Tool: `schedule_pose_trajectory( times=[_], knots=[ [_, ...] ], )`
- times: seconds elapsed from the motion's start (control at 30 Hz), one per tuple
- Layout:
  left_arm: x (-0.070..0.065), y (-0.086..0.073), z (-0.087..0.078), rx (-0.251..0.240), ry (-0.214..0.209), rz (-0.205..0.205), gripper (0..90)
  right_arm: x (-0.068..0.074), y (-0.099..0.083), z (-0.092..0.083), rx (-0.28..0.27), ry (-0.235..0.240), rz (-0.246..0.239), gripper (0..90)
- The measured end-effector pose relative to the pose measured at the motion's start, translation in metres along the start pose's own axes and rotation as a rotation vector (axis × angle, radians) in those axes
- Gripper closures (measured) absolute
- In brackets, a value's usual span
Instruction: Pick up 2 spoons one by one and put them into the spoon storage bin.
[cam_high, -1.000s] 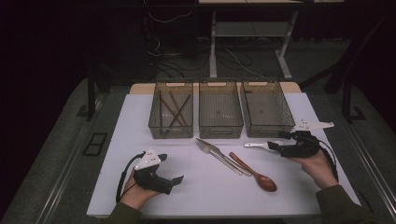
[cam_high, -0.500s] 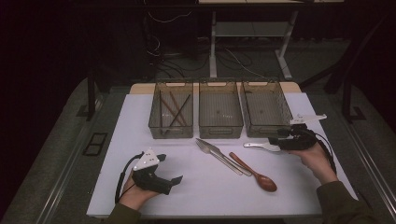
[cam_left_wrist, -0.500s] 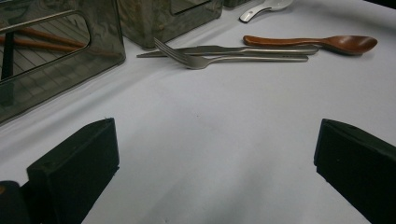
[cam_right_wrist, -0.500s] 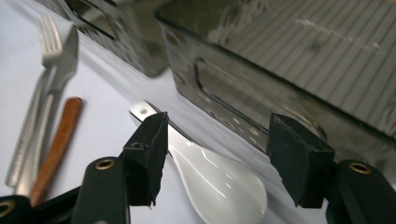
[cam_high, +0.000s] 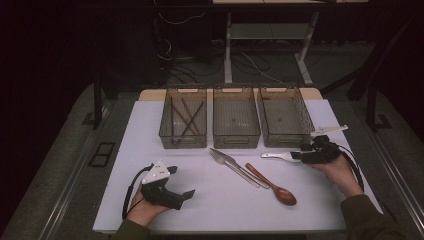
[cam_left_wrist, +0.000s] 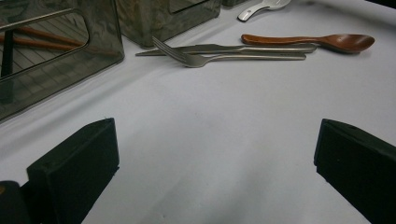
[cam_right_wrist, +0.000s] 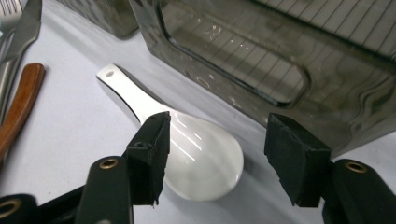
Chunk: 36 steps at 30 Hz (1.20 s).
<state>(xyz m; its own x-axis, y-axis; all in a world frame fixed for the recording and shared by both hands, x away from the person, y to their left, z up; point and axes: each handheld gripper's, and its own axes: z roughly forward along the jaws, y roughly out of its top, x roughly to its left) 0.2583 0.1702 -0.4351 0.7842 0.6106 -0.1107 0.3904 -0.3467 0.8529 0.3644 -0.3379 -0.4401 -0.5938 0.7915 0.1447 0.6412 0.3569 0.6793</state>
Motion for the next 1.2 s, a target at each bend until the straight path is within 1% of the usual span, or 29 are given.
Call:
schedule_pose_trajectory(
  times=[0.13,0.2,0.47,0.5,0.6,0.63,0.7,0.9,1.07,1.2],
  knots=[
    [0.000,0.000,-0.001,-0.003,0.003,-0.003,0.0,0.000,-0.002,0.002,0.020,0.008,-0.009,43.0],
    [0.000,0.000,-0.001,-0.005,0.002,-0.006,0.0,0.001,-0.003,0.003,0.030,0.011,-0.024,45.0],
    [0.001,0.001,0.000,-0.002,-0.003,-0.003,0.0,0.006,-0.004,0.005,0.068,0.020,-0.069,54.9],
    [0.001,0.001,0.000,-0.001,-0.003,-0.002,0.0,0.007,-0.004,0.005,0.072,0.029,-0.071,57.0],
    [0.001,0.001,0.001,-0.003,-0.003,-0.001,0.0,0.010,-0.005,0.005,0.076,0.048,-0.098,62.5],
    [0.001,0.001,0.001,0.002,-0.003,0.000,0.0,0.010,-0.005,0.004,0.080,0.056,-0.106,63.1],
    [0.000,0.000,0.000,-0.001,-0.003,-0.004,0.0,0.011,-0.005,0.004,0.078,0.051,-0.126,64.2],
    [0.001,0.000,0.001,0.001,-0.004,-0.002,0.0,0.010,-0.007,0.002,0.074,0.060,-0.128,68.5],
    [0.000,0.000,0.001,0.007,-0.007,0.001,0.0,0.009,-0.008,-0.001,0.064,0.062,-0.141,74.1],
    [0.000,0.000,0.001,0.002,-0.007,-0.002,0.0,0.009,-0.009,-0.003,0.059,0.066,-0.137,78.3]
  ],
)
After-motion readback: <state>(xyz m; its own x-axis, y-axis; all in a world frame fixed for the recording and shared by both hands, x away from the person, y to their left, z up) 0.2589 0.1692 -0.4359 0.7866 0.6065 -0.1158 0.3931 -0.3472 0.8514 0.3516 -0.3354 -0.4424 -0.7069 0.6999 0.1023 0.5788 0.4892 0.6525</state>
